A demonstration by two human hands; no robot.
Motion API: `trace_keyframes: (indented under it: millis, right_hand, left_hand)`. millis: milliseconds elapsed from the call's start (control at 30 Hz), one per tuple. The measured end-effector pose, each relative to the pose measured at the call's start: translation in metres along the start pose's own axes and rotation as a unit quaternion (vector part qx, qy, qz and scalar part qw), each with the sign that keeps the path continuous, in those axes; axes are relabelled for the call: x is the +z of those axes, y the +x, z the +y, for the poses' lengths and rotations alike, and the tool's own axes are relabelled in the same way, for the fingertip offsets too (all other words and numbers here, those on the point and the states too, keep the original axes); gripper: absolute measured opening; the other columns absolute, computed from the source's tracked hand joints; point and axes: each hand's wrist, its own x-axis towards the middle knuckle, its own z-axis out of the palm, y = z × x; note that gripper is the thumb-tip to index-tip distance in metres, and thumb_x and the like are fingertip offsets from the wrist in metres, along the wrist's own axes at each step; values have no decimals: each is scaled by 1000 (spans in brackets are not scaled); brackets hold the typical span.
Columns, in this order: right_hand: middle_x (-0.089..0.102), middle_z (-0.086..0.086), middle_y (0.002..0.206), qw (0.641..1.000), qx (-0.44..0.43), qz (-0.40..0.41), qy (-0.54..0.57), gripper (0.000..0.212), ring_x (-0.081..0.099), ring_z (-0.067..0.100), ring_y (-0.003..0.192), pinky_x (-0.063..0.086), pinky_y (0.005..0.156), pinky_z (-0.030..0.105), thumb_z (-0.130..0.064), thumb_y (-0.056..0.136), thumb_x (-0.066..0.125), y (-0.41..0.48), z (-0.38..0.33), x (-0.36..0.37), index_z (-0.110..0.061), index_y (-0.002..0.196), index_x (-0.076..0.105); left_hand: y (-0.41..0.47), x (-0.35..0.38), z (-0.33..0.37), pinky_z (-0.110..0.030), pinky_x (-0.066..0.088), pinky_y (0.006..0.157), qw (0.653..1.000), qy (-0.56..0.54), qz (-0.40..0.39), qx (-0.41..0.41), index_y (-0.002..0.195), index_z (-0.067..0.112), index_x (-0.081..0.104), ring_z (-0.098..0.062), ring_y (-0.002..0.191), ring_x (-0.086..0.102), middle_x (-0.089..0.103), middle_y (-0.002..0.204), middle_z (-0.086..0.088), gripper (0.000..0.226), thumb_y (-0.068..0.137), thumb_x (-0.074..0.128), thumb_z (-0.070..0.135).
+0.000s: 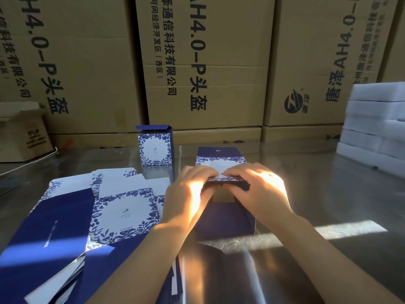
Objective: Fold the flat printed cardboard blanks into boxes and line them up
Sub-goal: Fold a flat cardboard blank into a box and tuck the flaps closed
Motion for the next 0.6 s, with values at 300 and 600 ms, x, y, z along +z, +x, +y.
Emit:
trace_keyframes:
  millis: [300,600]
  right_hand:
    - [58,-24,110,967,146,-56,201,33,47,-12,108,26,90,-4,-35,95,45,-7,17,-7,-21,115,67]
    - [46,-25,134,926,249,-90,270,35,39,-25,106,23,81,-11,-51,92,47,-8,20,-3,-40,126,52]
  left_hand:
    - [-6,0,-6,-7,32,98,963,-220,-20,-151,115,49,47,9,116,47,53,123,26,22,93,40,52]
    - [0,-1,-8,10,22,79,921,-275,-109,-255,123,38,48,28,106,40,50,125,20,47,84,39,62]
